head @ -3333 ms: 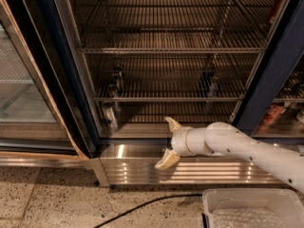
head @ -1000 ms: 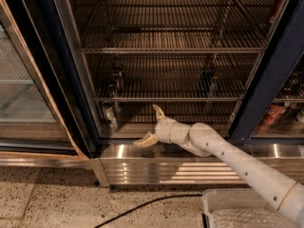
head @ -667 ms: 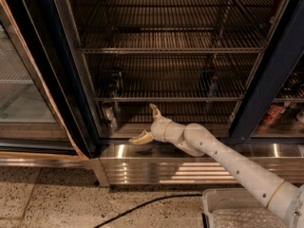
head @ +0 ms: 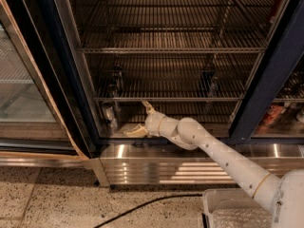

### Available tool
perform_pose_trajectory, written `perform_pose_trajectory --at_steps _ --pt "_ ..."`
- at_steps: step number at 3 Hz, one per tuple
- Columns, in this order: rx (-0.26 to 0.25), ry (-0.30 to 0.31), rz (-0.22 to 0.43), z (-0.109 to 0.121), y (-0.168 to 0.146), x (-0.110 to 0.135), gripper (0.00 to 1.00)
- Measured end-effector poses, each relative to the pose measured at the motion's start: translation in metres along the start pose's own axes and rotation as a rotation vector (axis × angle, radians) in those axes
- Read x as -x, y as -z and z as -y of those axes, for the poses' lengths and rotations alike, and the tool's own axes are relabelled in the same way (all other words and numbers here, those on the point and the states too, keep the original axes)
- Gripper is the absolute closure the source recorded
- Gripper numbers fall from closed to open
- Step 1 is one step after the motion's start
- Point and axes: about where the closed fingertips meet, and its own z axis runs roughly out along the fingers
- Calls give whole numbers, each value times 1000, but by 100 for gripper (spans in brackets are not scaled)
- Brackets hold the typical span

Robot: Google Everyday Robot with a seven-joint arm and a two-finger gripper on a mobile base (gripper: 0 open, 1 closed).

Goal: Pick redbull can from bottom shelf of fridge

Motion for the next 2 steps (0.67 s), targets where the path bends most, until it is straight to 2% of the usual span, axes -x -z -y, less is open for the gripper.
perform_pose_trajectory --at_steps 1,2 --pt "30 13 10 -2 -9 6 10" --pt "56 20 21 -5 -16 10 15"
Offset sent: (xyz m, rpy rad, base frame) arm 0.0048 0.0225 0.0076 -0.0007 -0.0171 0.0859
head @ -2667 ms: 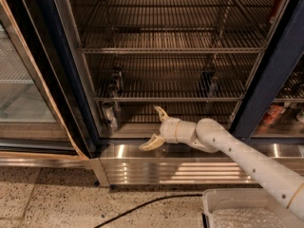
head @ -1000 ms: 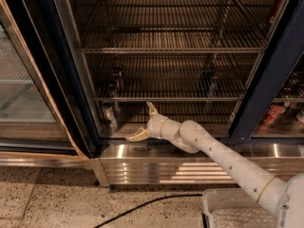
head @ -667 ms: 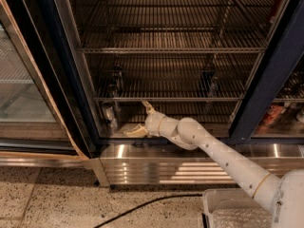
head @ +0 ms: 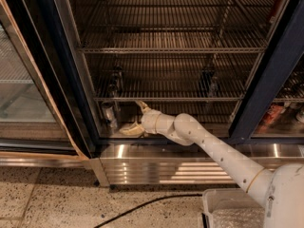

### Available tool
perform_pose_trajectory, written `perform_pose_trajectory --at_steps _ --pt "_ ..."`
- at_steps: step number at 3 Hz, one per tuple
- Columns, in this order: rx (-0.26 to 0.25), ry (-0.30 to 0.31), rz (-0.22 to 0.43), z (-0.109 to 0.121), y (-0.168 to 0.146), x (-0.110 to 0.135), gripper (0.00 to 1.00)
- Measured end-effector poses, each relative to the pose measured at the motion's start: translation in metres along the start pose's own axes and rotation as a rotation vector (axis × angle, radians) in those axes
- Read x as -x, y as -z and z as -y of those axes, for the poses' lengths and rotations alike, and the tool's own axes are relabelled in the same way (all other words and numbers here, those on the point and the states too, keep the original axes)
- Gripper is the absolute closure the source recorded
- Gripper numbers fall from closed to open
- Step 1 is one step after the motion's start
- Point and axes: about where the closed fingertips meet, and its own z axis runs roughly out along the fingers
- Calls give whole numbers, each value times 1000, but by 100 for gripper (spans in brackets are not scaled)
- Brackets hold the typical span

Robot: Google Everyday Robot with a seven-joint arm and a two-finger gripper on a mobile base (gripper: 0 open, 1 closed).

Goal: Pick redbull can from bottom shelf of fridge

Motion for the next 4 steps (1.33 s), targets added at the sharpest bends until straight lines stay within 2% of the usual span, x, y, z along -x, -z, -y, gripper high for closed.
perform_pose_trajectory --at_steps 1,4 --pt "26 5 11 -1 -9 3 26" --pt "119 -15 48 -1 -48 1 33"
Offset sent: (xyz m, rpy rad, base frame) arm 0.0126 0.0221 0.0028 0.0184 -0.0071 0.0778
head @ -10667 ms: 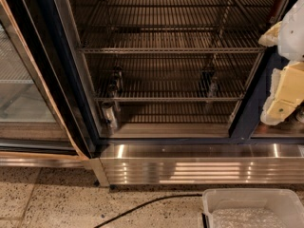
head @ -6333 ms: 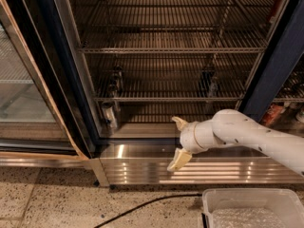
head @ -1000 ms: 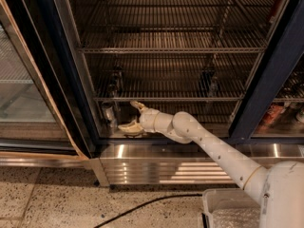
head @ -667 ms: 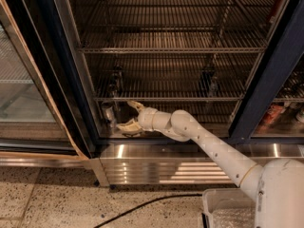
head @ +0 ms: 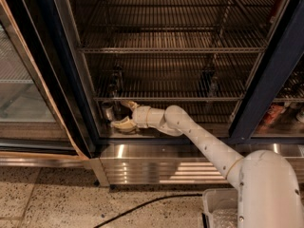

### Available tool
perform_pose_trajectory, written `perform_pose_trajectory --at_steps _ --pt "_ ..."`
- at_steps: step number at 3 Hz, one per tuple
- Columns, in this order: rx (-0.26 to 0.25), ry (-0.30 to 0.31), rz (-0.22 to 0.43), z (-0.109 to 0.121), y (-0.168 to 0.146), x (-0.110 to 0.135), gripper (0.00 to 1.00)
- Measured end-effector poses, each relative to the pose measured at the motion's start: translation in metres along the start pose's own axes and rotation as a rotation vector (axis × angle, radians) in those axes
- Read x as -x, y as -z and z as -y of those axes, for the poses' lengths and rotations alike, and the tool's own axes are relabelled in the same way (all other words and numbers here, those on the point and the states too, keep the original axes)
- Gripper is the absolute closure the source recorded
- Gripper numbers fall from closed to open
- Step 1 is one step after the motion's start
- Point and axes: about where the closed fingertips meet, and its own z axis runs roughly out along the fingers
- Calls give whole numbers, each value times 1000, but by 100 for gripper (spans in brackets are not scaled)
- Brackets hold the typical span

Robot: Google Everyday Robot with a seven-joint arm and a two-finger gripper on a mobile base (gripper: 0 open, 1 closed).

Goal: Pick redbull can from bottom shelf of fridge

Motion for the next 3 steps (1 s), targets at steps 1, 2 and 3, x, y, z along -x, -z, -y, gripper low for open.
perform_pose_trajectory --at_steps 1,2,3 --pt "47 -9 7 4 -21 -4 33" --pt "117 -1 10 4 -50 -1 32" --pt "113 5 14 0 -48 2 32"
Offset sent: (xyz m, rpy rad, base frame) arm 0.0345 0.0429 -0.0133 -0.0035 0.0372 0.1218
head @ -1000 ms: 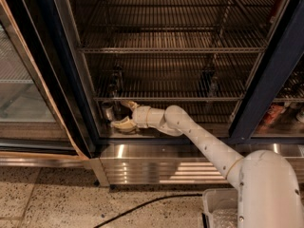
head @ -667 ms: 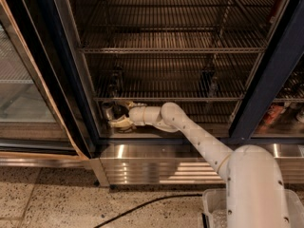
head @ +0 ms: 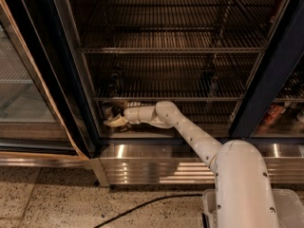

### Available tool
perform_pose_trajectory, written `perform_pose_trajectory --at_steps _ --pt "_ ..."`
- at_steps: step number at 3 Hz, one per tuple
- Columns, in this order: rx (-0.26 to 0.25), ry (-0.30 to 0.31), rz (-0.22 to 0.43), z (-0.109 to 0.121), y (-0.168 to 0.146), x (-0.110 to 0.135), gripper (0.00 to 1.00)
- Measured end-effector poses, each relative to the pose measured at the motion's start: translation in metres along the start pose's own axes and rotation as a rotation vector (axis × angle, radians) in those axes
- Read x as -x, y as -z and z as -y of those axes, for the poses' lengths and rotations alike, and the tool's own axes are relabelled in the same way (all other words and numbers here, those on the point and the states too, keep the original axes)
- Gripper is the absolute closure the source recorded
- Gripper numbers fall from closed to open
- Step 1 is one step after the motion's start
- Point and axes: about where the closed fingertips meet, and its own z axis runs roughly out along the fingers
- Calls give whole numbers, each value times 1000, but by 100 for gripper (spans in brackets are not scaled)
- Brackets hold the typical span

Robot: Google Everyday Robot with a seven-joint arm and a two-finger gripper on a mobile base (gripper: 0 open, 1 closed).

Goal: Pick redbull can from bottom shelf of fridge

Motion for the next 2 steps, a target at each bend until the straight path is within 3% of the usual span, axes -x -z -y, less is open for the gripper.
perform_pose_trajectory --at_steps 1,2 --pt "-26 18 31 -15 17 4 31" --pt "-15 17 28 -15 13 2 30"
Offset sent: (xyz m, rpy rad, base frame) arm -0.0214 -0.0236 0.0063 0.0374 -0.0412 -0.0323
